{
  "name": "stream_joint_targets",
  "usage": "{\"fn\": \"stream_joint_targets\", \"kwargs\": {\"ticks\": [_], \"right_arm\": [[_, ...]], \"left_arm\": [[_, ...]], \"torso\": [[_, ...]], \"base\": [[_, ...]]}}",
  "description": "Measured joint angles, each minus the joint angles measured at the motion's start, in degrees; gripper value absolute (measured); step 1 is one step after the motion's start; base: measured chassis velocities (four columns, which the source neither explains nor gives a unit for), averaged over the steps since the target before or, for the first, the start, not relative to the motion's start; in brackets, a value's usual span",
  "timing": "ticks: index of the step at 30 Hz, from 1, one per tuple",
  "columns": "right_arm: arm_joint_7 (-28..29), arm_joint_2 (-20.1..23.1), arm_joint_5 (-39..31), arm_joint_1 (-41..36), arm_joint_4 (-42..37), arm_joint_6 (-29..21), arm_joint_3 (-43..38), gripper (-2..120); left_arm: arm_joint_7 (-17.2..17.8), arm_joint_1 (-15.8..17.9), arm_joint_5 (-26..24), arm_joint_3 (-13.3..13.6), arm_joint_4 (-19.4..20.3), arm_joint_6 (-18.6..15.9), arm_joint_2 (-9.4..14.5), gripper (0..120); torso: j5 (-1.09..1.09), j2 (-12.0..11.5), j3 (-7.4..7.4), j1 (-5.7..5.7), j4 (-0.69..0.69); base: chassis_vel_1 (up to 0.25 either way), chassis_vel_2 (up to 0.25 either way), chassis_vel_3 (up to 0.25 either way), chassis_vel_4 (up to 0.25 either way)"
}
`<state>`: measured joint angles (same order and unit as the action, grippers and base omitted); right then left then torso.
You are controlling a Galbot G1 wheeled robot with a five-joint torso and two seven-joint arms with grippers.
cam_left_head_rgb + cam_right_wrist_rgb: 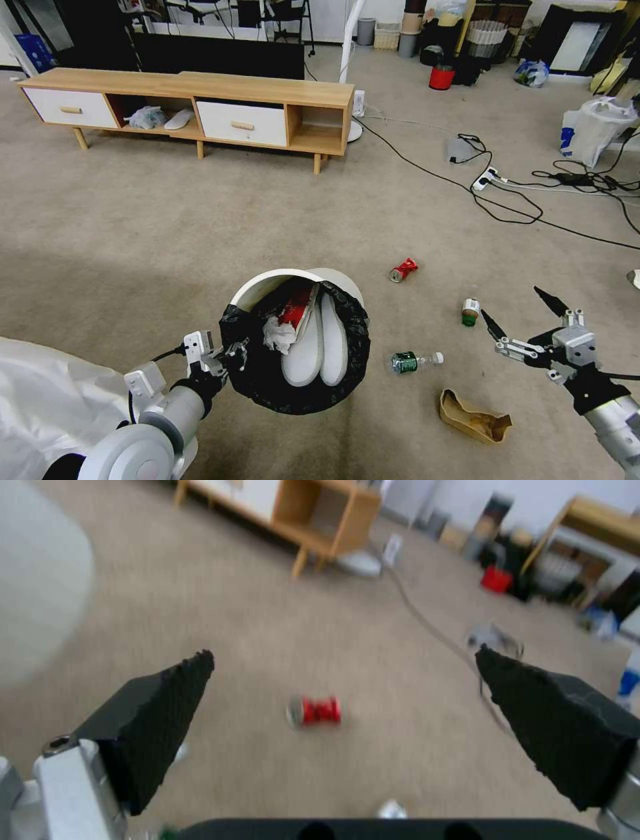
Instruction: Pick up the trash bin and place the garbage on the floor into it.
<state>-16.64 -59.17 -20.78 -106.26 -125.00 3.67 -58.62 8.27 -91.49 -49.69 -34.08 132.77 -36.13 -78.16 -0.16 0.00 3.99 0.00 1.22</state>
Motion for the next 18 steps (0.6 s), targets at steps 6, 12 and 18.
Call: {"fn": "stream_joint_targets", "kwargs": {"ticks": [6, 12, 18], "right_arm": [[1.38, 6.13, -0.39, -1.91, 4.59, -3.32, 0.38, 100], [1.65, 10.75, -1.23, -1.58, 8.72, -6.66, 2.80, 100], [1.76, 15.96, -4.04, -1.55, 10.69, -9.38, 4.05, 100]], "left_arm": [[0.00, 0.20, 0.00, 0.23, -0.04, 0.00, 0.13, 0], [0.00, 0.86, 0.26, 1.08, -0.43, -0.02, 0.30, 0], [0.03, 1.47, 0.22, 1.20, -0.69, -0.07, 1.27, 0]], "torso": [[0.01, 0.00, 0.00, 0.00, 0.01], [0.00, 0.00, 0.00, 0.00, 0.01], [0.01, 0.00, 0.00, 0.00, 0.01]], "base": [[0.000, 0.000, 0.000, 0.000], [0.000, 0.000, 0.000, 0.000], [0.000, 0.000, 0.000, 0.000]]}}
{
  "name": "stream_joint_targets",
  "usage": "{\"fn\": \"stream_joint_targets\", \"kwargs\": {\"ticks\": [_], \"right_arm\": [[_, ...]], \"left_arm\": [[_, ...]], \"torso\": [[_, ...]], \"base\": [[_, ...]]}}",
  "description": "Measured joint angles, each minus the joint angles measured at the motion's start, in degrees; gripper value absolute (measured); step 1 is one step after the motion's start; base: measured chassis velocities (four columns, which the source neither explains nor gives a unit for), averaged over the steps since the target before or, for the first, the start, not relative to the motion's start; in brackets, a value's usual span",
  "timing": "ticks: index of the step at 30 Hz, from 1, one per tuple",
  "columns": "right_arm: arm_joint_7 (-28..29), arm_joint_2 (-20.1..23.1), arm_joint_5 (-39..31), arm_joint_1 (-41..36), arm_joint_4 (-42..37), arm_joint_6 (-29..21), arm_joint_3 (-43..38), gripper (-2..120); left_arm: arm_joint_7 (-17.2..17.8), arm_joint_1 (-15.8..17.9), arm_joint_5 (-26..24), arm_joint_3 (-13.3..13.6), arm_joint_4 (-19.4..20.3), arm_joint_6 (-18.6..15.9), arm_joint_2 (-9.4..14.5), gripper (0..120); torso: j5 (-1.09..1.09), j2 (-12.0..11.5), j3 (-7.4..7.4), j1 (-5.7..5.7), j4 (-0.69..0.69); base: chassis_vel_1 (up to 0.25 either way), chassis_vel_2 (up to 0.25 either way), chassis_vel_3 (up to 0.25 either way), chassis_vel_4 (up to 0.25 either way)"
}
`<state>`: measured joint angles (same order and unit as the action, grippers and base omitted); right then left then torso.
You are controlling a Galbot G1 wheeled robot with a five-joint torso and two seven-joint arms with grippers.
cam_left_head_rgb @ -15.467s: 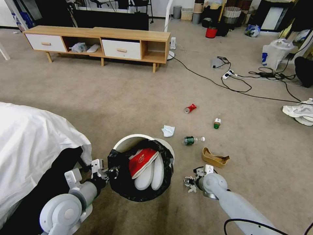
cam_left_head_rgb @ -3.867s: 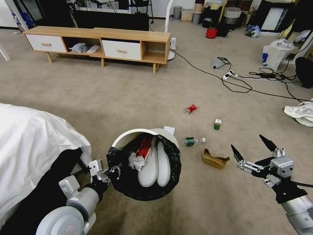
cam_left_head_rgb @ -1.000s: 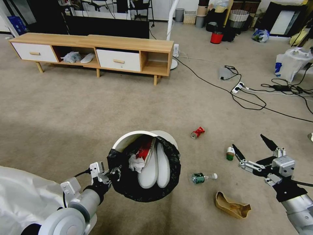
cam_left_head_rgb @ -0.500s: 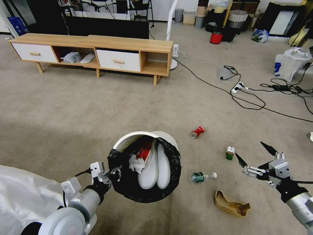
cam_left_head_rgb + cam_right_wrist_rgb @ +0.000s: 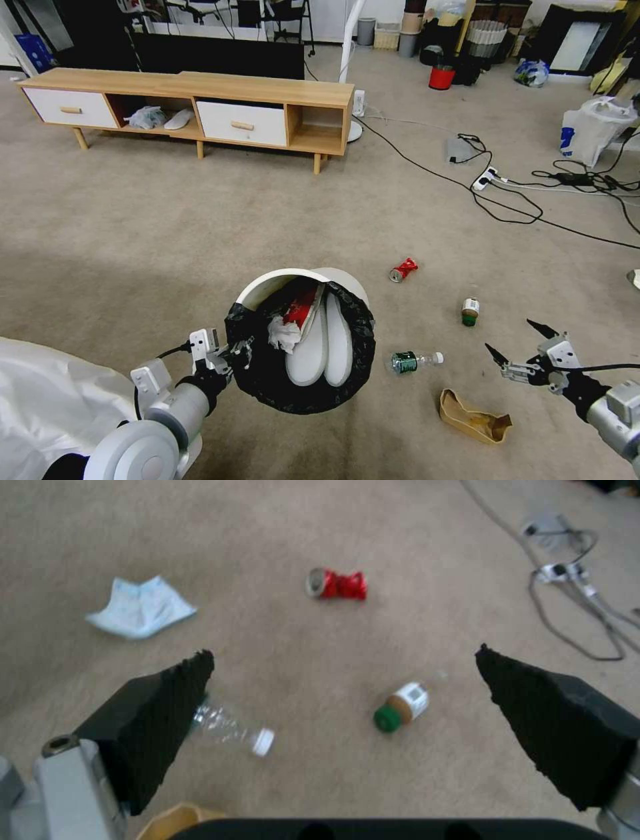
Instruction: Pick up the trash bin and place the garbage on the floor into it.
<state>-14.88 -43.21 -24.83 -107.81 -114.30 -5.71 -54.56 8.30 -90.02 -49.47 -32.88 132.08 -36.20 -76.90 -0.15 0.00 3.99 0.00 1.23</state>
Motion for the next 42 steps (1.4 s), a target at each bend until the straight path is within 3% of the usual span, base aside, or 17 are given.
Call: {"fn": "stream_joint_targets", "kwargs": {"ticks": [5, 7, 17, 21, 23, 31, 42], "right_arm": [[-0.29, 4.57, -2.44, -0.70, 0.99, -1.60, 0.38, 100], [-0.52, 9.68, -4.96, -1.21, 1.67, -3.59, 0.91, 100], [0.58, 19.75, -11.42, -1.12, 2.02, -10.12, 2.36, 100], [0.86, 21.95, -13.55, -1.40, 2.03, -11.24, 2.41, 100], [1.96, 25.75, -16.54, -1.44, 2.58, -12.55, 3.13, 100], [3.35, 30.10, -23.88, -0.05, 3.45, -16.96, 6.90, 100], [3.96, 33.15, -28.16, 3.07, 6.51, -23.51, 13.73, 100]], "left_arm": [[0.03, 0.54, -0.05, 0.07, -0.57, 0.00, 0.16, 0], [-0.21, 0.77, 0.13, 0.31, -0.99, 0.00, -0.26, 0], [-0.81, 0.75, 0.76, 0.41, -1.55, 0.00, -0.40, 0], [-0.84, 0.82, 0.75, 0.31, -1.58, 0.00, -0.31, 0], [-0.90, 1.06, 0.69, 0.09, -1.66, 0.00, -0.09, 0], [-0.69, 1.24, 0.60, -0.08, -2.06, -0.53, -0.23, 0], [-0.67, 1.30, 0.81, -0.50, -2.44, -0.61, -0.88, 0]], "torso": [[0.00, 0.00, 0.00, 0.00, 0.01], [-0.01, 0.00, 0.00, 0.00, 0.00], [-0.01, 0.00, 0.00, 0.00, 0.01], [-0.01, 0.00, 0.00, 0.00, 0.01], [-0.01, 0.00, 0.00, 0.00, 0.00], [-0.01, 0.00, 0.00, 0.00, 0.00], [-0.01, 0.00, 0.00, 0.00, 0.00]], "base": [[0.000, 0.000, 0.000, 0.000], [0.000, 0.000, 0.000, 0.000], [0.000, 0.000, 0.000, 0.000], [0.000, 0.000, 0.000, 0.000], [0.000, 0.000, 0.000, 0.000], [0.000, 0.000, 0.000, 0.000], [0.000, 0.000, 0.000, 0.000]]}}
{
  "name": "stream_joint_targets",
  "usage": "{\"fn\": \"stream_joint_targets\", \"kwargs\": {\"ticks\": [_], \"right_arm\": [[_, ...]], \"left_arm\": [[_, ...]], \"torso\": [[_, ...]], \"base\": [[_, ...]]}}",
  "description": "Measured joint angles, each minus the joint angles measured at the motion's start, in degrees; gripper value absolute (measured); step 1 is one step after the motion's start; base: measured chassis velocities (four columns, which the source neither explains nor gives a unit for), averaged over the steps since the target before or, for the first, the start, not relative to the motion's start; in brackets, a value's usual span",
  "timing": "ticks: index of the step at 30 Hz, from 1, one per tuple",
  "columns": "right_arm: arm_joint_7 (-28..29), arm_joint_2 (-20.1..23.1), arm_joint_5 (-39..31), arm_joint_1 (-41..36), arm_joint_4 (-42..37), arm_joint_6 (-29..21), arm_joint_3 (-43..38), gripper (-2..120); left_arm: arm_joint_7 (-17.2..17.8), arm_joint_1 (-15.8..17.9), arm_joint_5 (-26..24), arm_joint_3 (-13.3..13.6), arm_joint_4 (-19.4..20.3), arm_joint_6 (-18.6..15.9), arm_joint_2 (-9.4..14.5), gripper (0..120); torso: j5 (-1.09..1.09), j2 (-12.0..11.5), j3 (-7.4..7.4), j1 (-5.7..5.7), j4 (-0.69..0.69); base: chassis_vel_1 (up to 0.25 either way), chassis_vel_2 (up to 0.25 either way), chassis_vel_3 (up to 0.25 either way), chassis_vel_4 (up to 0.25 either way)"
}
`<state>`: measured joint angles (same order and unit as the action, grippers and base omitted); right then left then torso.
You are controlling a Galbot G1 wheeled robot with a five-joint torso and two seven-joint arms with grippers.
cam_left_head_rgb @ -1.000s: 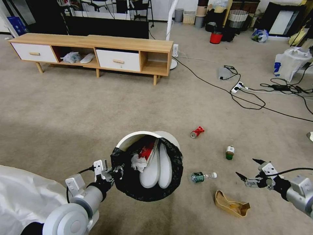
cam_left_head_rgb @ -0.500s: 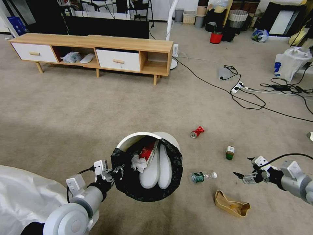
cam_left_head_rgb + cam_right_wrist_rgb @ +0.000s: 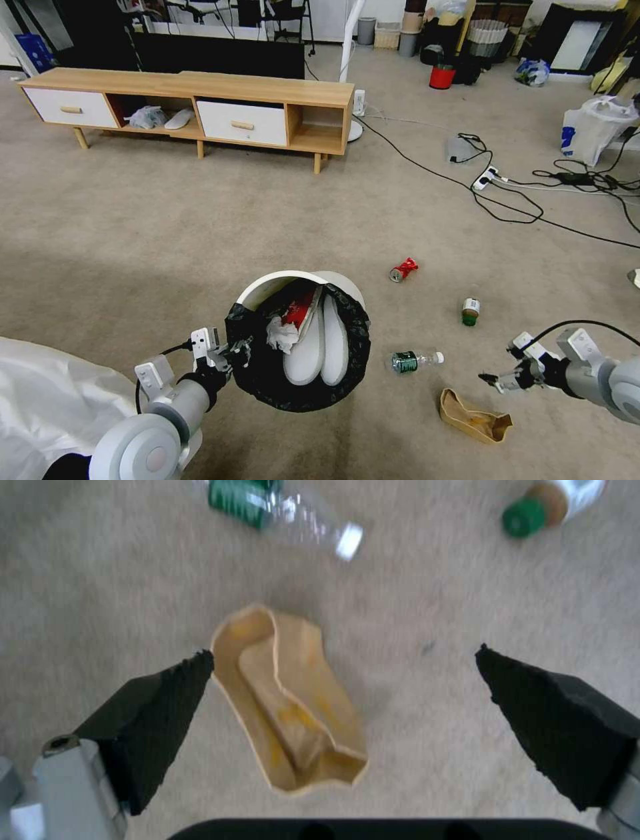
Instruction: Pick up the trash bin and place the garbage on the floor into it.
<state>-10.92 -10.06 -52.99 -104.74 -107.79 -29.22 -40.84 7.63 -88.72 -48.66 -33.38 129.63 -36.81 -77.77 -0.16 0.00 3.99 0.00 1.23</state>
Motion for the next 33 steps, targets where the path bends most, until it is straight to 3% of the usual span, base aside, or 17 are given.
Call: {"fn": "stream_joint_targets", "kwargs": {"ticks": [11, 33], "right_arm": [[-1.29, 2.19, -0.16, 0.41, 2.76, -2.05, 2.69, 100], [-0.25, -2.13, 2.55, 5.14, 6.06, -1.97, 11.57, 100]], "left_arm": [[-0.12, 1.04, -0.09, -0.12, -0.67, 0.02, -0.38, 0], [-0.17, 2.13, -1.11, -0.37, -2.22, 0.30, -0.25, 0]], "torso": [[0.00, 0.00, -0.01, 0.00, 0.01], [0.00, 0.00, -0.01, 0.00, 0.00]], "base": [[0.000, 0.000, 0.000, 0.000], [0.000, 0.000, 0.000, 0.000]]}}
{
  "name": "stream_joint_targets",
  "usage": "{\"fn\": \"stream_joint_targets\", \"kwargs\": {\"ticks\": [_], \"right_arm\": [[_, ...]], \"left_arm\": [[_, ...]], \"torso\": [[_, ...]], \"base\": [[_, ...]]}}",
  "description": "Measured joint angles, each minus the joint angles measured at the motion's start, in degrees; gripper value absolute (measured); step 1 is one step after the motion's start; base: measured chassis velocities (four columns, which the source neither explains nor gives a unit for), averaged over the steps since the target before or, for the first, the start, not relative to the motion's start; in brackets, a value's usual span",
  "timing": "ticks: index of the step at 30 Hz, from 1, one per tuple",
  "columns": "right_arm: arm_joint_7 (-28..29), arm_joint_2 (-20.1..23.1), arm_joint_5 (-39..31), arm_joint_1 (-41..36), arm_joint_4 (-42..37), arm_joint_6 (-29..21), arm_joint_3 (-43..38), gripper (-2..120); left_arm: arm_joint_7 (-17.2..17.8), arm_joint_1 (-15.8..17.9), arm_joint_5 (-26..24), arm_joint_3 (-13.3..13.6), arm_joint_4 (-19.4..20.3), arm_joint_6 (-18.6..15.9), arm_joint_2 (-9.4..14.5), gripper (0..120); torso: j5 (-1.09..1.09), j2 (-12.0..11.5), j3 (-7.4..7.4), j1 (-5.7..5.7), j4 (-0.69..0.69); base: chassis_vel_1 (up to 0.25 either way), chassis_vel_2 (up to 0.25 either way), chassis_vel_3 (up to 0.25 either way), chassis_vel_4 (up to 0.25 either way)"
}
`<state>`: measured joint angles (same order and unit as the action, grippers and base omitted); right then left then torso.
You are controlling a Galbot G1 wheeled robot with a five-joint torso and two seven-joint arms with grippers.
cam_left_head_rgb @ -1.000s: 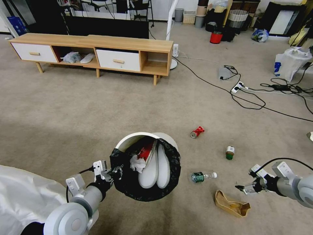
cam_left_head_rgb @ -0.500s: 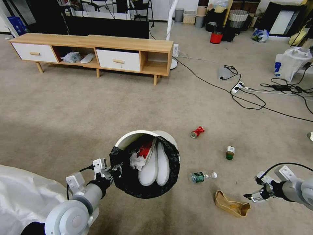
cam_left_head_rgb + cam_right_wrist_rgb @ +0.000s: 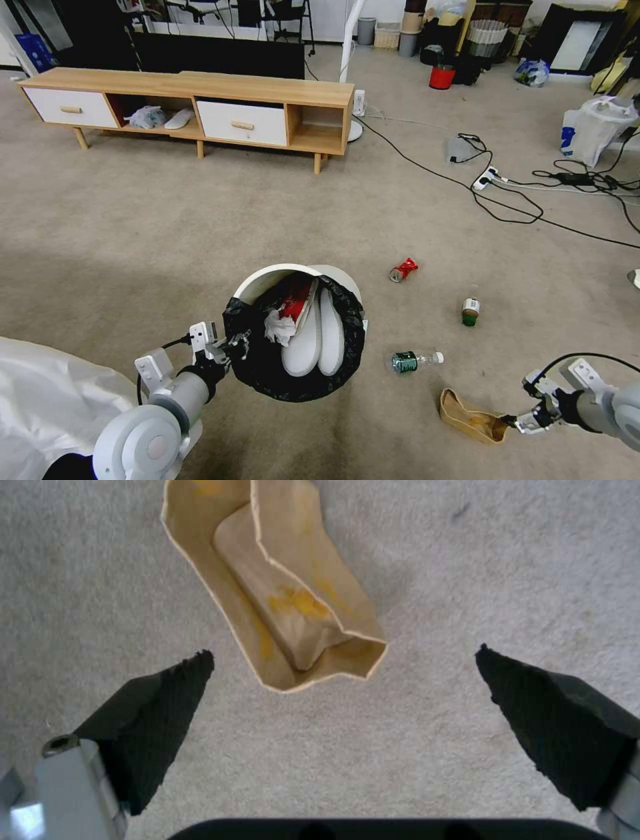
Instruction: Pick up the trash bin and place the garbage on the floor into it.
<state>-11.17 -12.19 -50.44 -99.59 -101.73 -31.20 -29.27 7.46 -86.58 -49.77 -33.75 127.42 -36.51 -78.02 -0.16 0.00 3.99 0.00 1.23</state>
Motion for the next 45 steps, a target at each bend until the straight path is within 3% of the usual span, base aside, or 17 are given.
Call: {"fn": "stream_joint_targets", "kwargs": {"ticks": [13, 22, 45], "right_arm": [[0.31, -1.78, 0.07, 3.50, 0.36, -0.01, 3.64, 100], [0.70, -6.84, -0.31, 16.52, 2.06, -0.76, 15.26, 100], [-0.54, -11.43, 3.21, 20.39, 7.81, 0.54, 20.83, 100]], "left_arm": [[-0.39, 0.10, -0.20, 0.04, -0.41, 0.16, 0.27, 0], [-0.51, 0.25, -0.59, -0.09, -0.64, 0.28, 0.72, 0], [-0.85, 0.38, -0.36, 0.34, -2.48, 0.58, 1.15, 0]], "torso": [[0.00, 0.00, 0.00, 0.00, 0.00], [0.00, 0.00, 0.01, 0.00, -0.01], [0.01, 0.00, 0.01, 0.00, 0.01]], "base": [[0.000, 0.000, 0.000, 0.000], [0.000, 0.000, 0.000, 0.000], [0.000, 0.000, 0.000, 0.000]]}}
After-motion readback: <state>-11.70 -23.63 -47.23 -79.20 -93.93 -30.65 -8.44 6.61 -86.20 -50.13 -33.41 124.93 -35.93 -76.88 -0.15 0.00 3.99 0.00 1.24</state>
